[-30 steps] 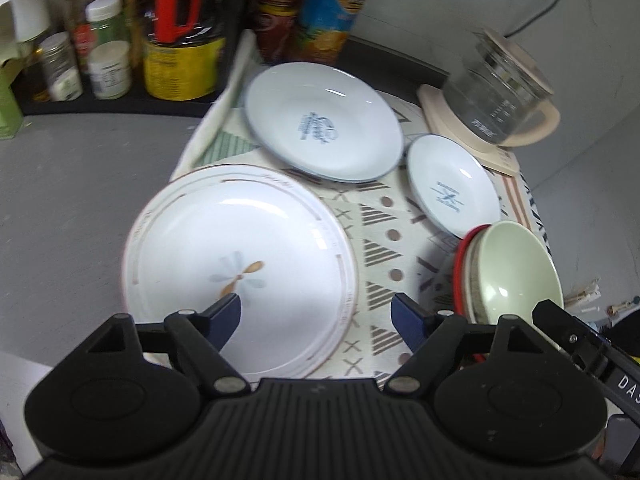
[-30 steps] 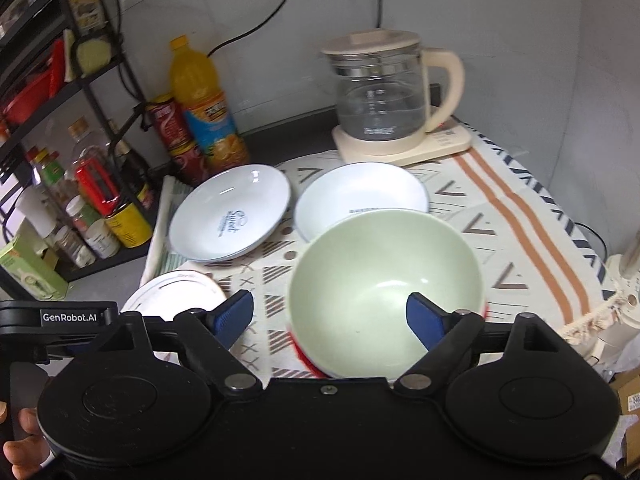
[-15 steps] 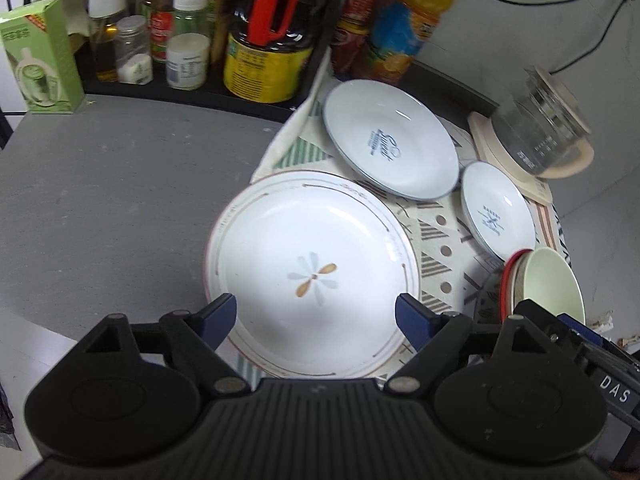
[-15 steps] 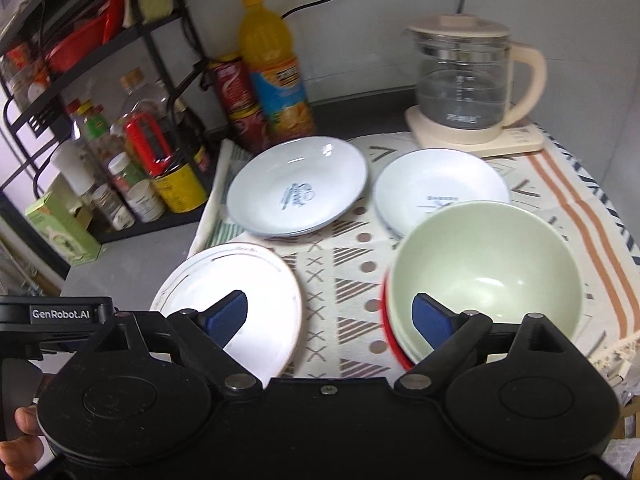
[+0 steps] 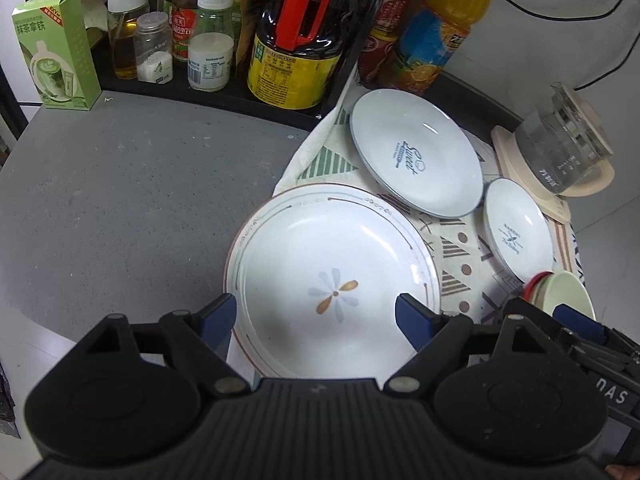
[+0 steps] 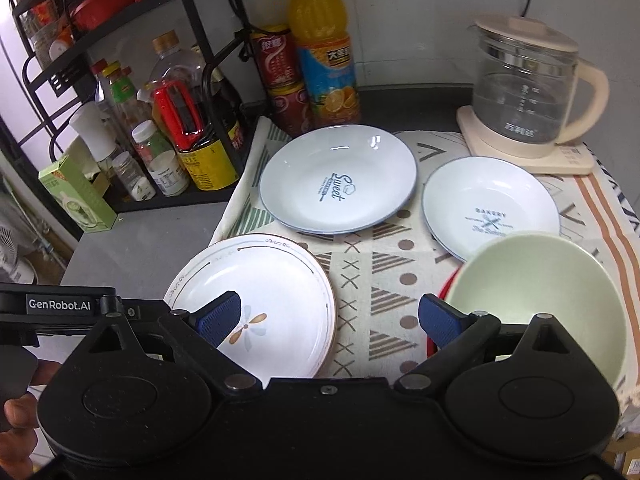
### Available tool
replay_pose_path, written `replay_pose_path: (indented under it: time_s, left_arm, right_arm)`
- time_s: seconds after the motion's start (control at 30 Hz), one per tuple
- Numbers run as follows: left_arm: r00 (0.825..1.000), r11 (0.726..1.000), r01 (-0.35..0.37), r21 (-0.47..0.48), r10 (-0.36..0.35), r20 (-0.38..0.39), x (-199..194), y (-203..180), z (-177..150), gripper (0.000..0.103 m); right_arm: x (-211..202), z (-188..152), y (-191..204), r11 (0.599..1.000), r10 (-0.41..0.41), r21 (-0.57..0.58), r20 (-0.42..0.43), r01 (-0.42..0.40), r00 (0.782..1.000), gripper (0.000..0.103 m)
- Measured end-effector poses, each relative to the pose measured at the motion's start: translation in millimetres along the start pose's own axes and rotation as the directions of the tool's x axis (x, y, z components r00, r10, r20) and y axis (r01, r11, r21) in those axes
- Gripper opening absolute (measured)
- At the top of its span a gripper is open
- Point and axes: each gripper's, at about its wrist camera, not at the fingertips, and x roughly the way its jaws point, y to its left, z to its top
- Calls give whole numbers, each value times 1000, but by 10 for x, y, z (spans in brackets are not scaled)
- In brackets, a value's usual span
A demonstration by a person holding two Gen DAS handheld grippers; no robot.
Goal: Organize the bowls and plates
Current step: 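Move both open grippers past the flower plate toward the white 'Sweet' plate, then close both grippers on the rim of the 'Sweet' plate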
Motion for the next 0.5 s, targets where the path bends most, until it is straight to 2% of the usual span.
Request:
replay_pose_path:
  time_s: [0.33, 0.5]
  left_arm:
    - [999, 998, -3, -58, 5, 34, 152, -47, 216, 85]
    - [999, 997, 2, -80, 2, 50, 306, -101, 378, 85]
  right_arm:
    - [191, 226, -153, 999, 31, 27, -7, -31, 1000, 96]
    - [365, 349, -295, 998, 22, 65, -13, -22, 1000, 89]
